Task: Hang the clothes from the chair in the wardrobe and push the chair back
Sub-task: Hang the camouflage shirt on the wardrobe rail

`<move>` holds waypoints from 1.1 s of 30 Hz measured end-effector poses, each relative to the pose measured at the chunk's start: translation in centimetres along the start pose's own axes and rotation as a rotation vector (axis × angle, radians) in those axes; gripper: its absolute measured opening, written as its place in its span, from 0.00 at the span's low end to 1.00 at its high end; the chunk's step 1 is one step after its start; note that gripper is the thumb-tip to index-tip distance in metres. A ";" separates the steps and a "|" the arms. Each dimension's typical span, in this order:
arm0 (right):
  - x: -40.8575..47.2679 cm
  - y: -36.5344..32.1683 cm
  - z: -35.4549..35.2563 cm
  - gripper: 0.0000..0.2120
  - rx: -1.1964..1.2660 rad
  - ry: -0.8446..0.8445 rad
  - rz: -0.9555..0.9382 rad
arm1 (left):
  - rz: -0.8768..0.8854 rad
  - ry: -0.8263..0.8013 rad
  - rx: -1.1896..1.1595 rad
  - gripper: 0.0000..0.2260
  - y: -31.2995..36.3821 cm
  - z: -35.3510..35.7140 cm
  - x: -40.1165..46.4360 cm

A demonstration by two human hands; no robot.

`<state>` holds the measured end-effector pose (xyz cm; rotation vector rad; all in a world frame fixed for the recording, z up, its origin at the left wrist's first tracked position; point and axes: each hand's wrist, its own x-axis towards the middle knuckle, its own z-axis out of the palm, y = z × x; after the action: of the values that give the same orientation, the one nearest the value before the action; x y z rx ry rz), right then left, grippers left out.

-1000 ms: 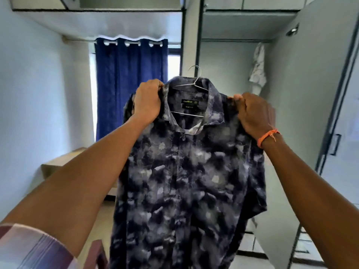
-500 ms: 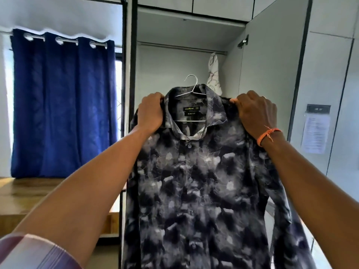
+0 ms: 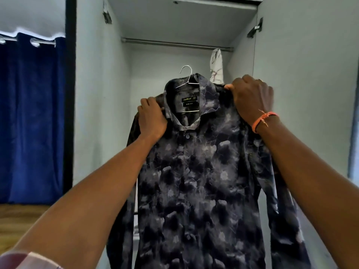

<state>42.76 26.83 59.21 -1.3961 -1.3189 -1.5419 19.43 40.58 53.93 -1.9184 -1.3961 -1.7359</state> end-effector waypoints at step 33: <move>28.3 6.0 46.5 0.11 -0.352 0.126 0.175 | 0.257 -0.219 -0.607 0.17 2.0 40.3 39.5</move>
<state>56.25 73.62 84.26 -1.5490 -0.8533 -1.7668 42.42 86.75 77.02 -2.5191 -0.6558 -2.0151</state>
